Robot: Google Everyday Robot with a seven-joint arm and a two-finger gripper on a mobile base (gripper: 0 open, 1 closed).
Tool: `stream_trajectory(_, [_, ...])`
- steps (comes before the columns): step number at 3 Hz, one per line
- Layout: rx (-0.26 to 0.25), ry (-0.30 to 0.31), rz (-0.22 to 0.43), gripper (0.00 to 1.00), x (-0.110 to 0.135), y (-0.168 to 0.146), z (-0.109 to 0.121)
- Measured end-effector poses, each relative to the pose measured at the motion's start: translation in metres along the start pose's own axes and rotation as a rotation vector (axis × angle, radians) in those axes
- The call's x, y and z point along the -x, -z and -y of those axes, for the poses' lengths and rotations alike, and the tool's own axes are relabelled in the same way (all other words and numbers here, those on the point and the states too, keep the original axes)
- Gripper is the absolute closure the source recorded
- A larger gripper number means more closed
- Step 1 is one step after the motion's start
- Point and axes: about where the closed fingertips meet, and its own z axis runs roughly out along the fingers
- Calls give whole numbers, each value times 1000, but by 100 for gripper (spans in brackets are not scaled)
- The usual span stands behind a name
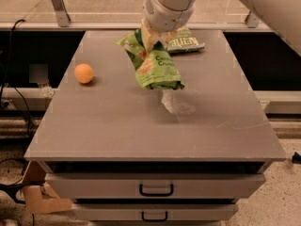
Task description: Move green rice chip bag near orange
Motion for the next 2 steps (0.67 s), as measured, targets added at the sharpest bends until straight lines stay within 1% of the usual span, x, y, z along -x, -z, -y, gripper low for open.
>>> stream_trajectory(1, [-28,90,27,100,22,-14,-13])
stream_trajectory(2, [-39,158,28,100,40,-31,-25])
